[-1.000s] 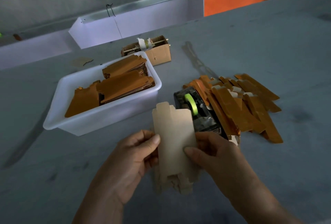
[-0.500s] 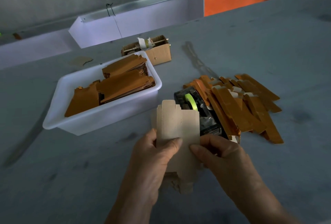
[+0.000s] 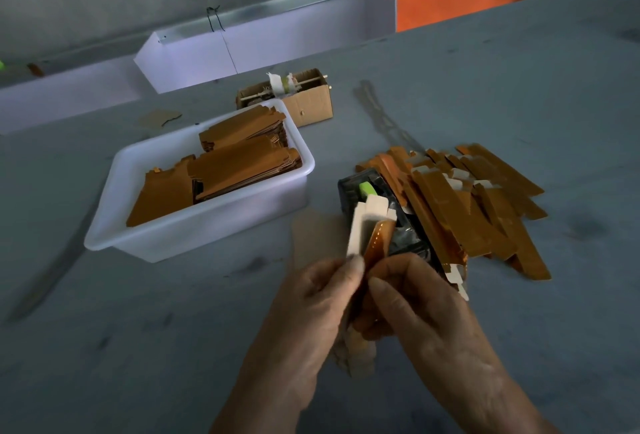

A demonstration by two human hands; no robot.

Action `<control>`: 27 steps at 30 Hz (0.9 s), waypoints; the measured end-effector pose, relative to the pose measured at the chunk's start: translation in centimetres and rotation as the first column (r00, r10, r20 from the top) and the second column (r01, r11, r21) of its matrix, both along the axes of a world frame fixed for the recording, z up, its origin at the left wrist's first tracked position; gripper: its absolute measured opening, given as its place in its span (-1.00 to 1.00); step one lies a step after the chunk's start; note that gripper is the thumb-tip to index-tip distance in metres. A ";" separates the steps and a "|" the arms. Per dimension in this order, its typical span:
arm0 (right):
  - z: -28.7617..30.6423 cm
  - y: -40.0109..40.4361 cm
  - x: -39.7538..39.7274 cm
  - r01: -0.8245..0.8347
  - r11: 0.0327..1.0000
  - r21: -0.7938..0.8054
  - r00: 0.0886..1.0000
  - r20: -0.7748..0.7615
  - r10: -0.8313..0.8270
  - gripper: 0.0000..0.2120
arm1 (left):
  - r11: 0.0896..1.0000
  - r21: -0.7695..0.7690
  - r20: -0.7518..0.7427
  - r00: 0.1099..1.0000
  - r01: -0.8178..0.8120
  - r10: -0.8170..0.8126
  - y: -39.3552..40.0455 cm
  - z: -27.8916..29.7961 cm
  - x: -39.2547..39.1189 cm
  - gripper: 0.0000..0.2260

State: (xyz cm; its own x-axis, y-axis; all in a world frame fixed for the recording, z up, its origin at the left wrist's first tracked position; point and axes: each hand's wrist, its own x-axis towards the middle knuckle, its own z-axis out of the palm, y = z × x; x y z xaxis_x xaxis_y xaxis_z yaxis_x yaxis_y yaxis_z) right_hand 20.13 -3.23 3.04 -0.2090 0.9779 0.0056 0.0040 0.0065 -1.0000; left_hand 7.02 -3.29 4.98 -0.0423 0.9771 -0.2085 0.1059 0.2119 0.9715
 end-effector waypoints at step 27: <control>-0.6 1.0 -0.6 0.255 0.929 -0.268 0.948 -0.119 -0.294 -0.97 | 0.946 0.284 -0.354 0.900 -0.155 0.254 -0.9 -0.3 1.3 -0.88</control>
State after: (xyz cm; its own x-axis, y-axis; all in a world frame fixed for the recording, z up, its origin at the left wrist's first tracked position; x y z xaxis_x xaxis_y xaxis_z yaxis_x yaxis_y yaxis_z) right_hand 19.54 -2.21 2.46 0.0519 0.9714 -0.2316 -0.1836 -0.2187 -0.9584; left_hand 8.36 -4.18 4.66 -0.2745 0.9556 0.1073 0.4585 0.0320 0.8881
